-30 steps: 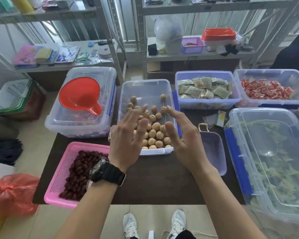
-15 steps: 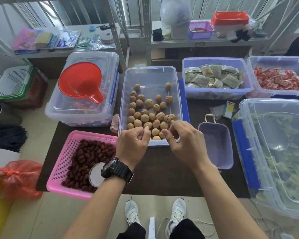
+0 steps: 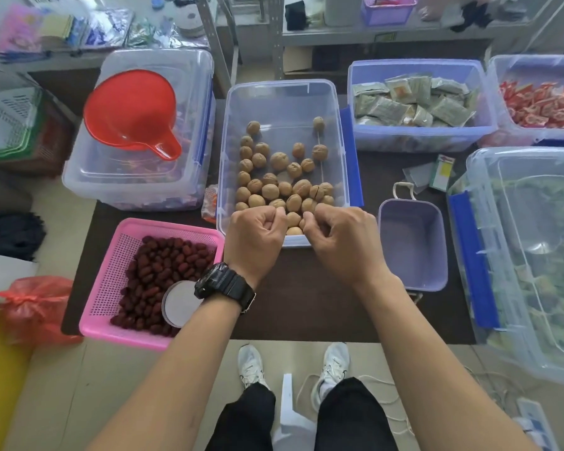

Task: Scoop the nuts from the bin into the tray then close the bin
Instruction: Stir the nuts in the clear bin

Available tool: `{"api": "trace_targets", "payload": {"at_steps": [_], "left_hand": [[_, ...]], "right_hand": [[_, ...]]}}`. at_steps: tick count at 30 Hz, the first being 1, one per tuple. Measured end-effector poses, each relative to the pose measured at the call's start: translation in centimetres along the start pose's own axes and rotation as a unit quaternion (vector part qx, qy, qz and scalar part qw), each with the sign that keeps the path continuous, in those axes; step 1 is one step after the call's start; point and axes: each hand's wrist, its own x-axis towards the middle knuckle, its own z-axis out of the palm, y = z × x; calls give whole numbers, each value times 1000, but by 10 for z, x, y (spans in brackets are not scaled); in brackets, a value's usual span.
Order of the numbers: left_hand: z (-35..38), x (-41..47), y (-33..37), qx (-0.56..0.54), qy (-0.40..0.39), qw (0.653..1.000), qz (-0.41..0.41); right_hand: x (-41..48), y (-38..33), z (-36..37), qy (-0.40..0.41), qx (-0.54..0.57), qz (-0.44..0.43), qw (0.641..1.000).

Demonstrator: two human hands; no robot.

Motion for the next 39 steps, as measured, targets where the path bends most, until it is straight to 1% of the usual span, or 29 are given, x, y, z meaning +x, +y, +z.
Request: {"api": "trace_targets", "payload": {"at_steps": [4, 8, 12, 18, 20, 23, 26, 30, 34, 39], "left_hand": [[3, 2, -2, -7, 18, 1000, 4], [8, -2, -9, -5, 25, 1000, 4], [18, -4, -15, -45, 31, 998, 12], [35, -6, -30, -69, 63, 995, 25], [39, -6, -33, -40, 72, 996, 34], [46, -6, -40, 66, 90, 993, 37], [53, -11, -48, 152, 127, 979, 51], [63, -13, -58, 220, 173, 955, 94], [70, -8, -64, 237, 220, 941, 104], [74, -7, -70, 246, 241, 930, 129]], "right_hand": [[2, -1, 4, 12, -8, -11, 1000], [2, 5, 17, -4, -4, -25, 1000], [2, 12, 30, -12, -8, -38, 999], [-5, 21, 43, 15, -51, -61, 997], [-8, 26, 50, 26, -71, -67, 995], [-15, 34, 61, 35, -81, -75, 993], [-22, 41, 72, 53, -85, -89, 991], [-30, 49, 86, 86, -104, -120, 984], [-31, 56, 97, 112, -138, -148, 973], [-34, 58, 107, 151, -186, -155, 958]]}}
